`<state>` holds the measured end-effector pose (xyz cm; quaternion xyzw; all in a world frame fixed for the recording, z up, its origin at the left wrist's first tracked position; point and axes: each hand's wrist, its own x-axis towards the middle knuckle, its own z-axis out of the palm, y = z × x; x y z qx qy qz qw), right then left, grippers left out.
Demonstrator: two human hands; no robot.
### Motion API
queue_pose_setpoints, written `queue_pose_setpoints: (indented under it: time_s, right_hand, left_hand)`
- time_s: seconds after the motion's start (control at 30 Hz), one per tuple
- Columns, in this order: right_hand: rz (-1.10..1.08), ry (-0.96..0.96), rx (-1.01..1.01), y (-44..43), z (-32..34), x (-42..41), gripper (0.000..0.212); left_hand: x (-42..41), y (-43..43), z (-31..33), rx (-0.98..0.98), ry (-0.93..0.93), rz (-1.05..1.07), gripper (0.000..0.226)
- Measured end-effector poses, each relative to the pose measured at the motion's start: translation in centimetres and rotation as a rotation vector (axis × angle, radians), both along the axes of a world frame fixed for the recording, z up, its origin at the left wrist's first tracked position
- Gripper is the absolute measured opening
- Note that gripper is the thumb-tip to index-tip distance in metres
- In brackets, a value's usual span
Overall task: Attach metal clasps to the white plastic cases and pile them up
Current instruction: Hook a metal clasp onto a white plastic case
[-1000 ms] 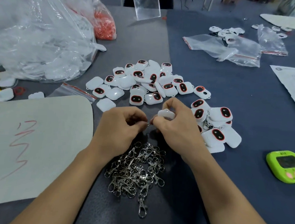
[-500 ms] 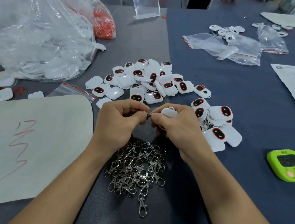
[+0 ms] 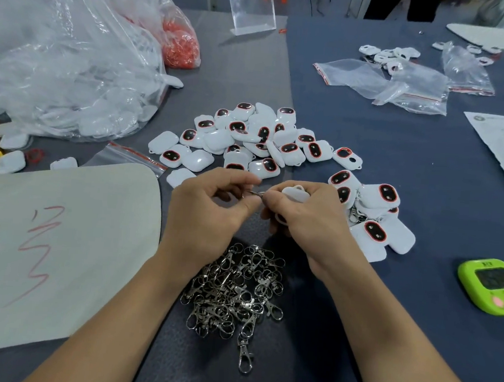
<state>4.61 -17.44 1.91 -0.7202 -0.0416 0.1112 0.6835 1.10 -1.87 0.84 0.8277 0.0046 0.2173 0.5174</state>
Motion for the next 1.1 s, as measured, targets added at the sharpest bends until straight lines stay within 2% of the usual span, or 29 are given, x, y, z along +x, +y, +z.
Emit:
queue_pose_setpoints:
  time_s: [0.07,0.2,0.37,0.47,0.6,0.7,0.77,1.0,1.1]
  right_hand:
    - [-0.006,0.011,-0.002,-0.05,-0.02,0.02,0.03]
    - [0.002,-0.046,-0.059,-0.2,-0.14,0.05,0.024]
    - [-0.036,-0.158,-0.142,0.07,-0.42,-0.04,0.015]
    - [-0.031,-0.137,-0.078,0.05,-0.38,-0.09,0.017]
    - [0.055,-0.021,-0.012,0.03,-0.13,-0.27,0.021]
    - [0.137,0.088,0.138,-0.04,0.23,-0.32,0.023]
    - [0.153,0.077,0.165,-0.19,0.3,-0.28,0.023]
    - [0.046,-0.076,-0.021,-0.38,-0.25,-0.05,0.015]
    - [-0.003,-0.194,-0.186,-0.35,-0.64,-0.05,0.006]
  left_hand:
    - [-0.32,-0.23,0.03,0.08,0.003,-0.054,0.031]
    - [-0.69,-0.32,-0.05,0.066,-0.047,-0.071,0.032]
    - [-0.6,-0.28,-0.51,0.18,-0.052,-0.026,0.014]
    - [-0.56,-0.47,-0.62,0.234,-0.094,-0.005,0.012]
    - [-0.39,-0.39,-0.49,0.164,-0.156,0.038,0.017]
    - [-0.42,-0.49,-0.43,0.094,-0.194,-0.009,0.018]
    - [-0.47,-0.52,-0.36,0.084,-0.198,-0.051,0.02]
    - [-0.51,-0.28,-0.33,0.191,-0.179,-0.076,0.024]
    - [-0.57,-0.43,-0.34,0.247,-0.153,-0.037,0.027]
